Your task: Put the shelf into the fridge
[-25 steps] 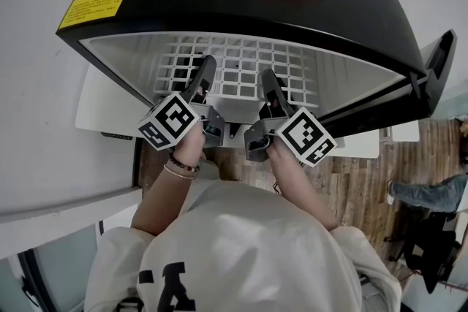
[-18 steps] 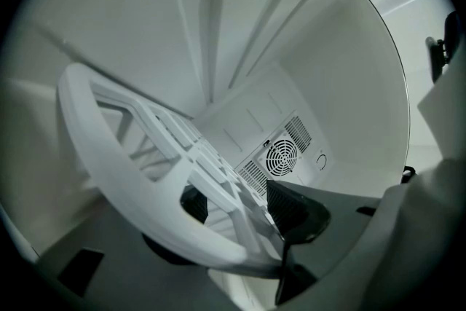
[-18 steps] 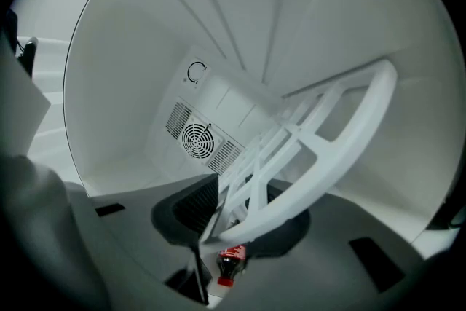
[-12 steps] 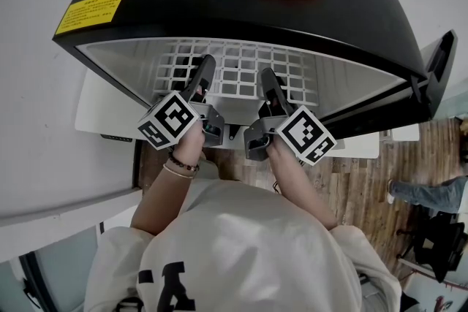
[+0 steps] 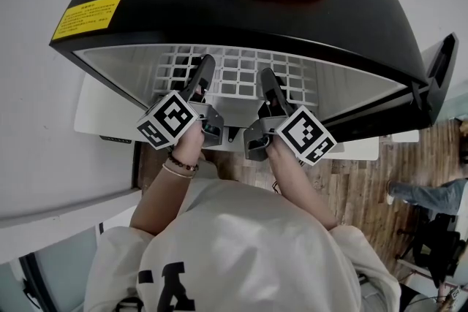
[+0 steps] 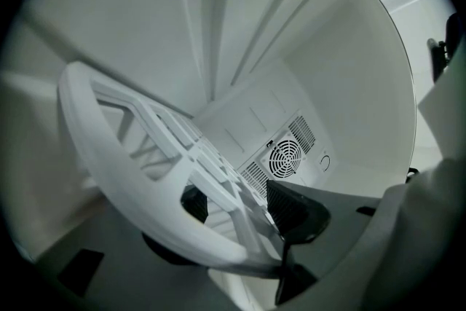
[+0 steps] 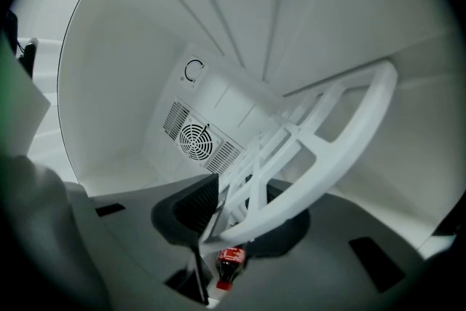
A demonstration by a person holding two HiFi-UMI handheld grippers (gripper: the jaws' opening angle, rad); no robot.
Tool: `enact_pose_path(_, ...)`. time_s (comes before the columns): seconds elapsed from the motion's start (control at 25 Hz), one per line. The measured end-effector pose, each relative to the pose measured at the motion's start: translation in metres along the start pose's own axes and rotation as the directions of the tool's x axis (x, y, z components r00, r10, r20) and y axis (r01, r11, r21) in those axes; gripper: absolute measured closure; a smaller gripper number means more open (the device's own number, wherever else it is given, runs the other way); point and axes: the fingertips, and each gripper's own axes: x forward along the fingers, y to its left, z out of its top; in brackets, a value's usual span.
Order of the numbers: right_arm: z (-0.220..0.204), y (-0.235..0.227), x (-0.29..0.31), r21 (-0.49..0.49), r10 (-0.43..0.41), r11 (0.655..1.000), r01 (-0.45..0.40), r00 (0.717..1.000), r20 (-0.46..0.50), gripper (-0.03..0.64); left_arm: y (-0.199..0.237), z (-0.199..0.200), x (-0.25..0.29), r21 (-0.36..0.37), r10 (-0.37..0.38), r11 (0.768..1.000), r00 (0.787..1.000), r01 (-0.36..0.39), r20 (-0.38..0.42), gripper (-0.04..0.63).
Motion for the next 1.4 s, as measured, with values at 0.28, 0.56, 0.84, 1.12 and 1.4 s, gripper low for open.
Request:
enact_pose_path(0.28,0.001,0.000,0.002,0.005,-0.001,1.000,0.001,1.000,-0.002,0.485,0.000,0.000,0.002,-0.001,0.000,1.000,1.000,0.000,0.000,0.337)
enact_pose_path(0.56,0.001,0.000,0.003,0.011,0.002,1.000,-0.002,1.000,-0.005,0.486,0.001,0.001,0.004,0.000,0.002,1.000,1.000,-0.002,0.001,0.337)
enact_pose_path(0.84,0.002,-0.001,0.003,0.007,-0.003,1.000,0.003,1.000,0.000,0.486,0.001,0.000,0.004,-0.005,0.005,1.000,1.000,-0.005,-0.007,0.337)
enact_pose_path(1.12,0.001,0.003,0.003,-0.071,0.031,0.997,-0.029,0.999,0.022,0.483,0.001,0.001,0.002,0.008,-0.002,1.000,1.000,0.002,0.002,0.329)
enact_pose_path(1.4,0.001,0.010,-0.001,-0.094,0.100,0.991,-0.100,0.995,-0.014,0.394,-0.009,0.009,-0.018,0.072,-0.017,0.997,0.999,0.014,0.047,0.316)
